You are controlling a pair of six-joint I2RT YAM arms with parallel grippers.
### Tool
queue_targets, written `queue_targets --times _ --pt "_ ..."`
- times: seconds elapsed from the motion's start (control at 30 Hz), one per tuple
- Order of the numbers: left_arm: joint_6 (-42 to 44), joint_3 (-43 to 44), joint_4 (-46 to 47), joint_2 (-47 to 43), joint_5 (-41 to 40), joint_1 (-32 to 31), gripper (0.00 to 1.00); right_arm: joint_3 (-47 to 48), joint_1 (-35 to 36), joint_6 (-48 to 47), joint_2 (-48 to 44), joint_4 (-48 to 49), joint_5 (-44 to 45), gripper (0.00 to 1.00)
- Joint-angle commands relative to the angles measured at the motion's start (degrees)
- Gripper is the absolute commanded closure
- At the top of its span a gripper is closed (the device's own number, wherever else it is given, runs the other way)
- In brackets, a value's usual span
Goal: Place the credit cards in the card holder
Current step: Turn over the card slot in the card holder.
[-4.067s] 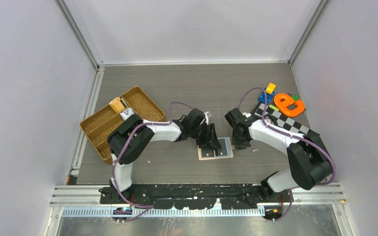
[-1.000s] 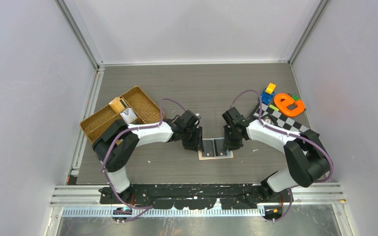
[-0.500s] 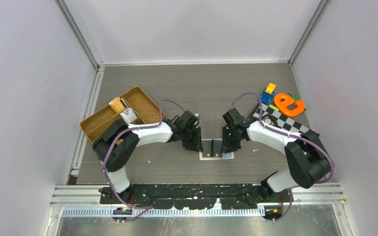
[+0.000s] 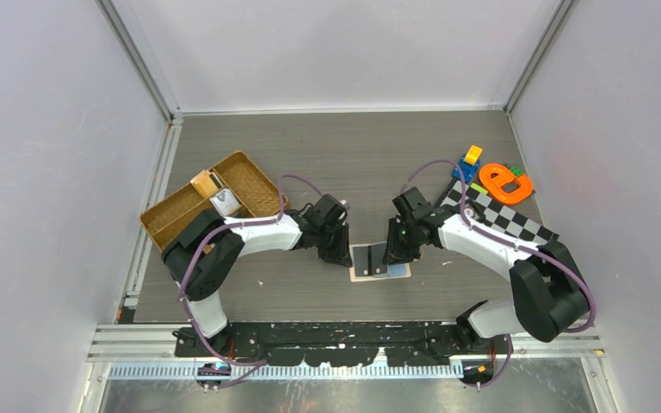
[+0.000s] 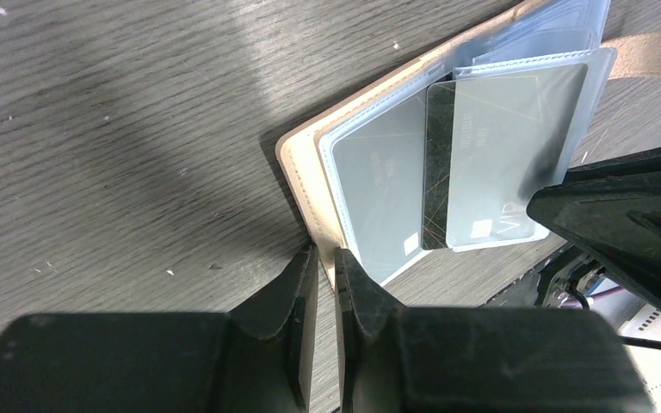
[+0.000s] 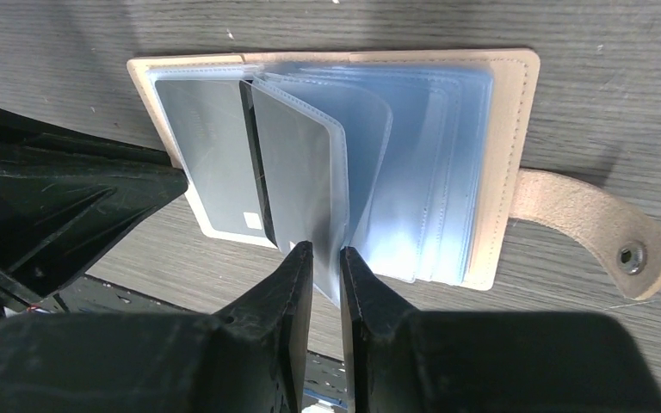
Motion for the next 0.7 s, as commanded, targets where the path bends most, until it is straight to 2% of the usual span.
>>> queue_targets --times 0.0,0.67 --pt "1.4 -1.1 -0.5 0.9 -0.9 0.2 0.85 0.8 0.4 1.3 -1.0 2.2 -2.2 0.77" --pt "1.4 -1.3 0.8 0.8 0.4 1.1 0.86 3.6 0.5 0.9 -2.1 0.5 -4.2 0.76"
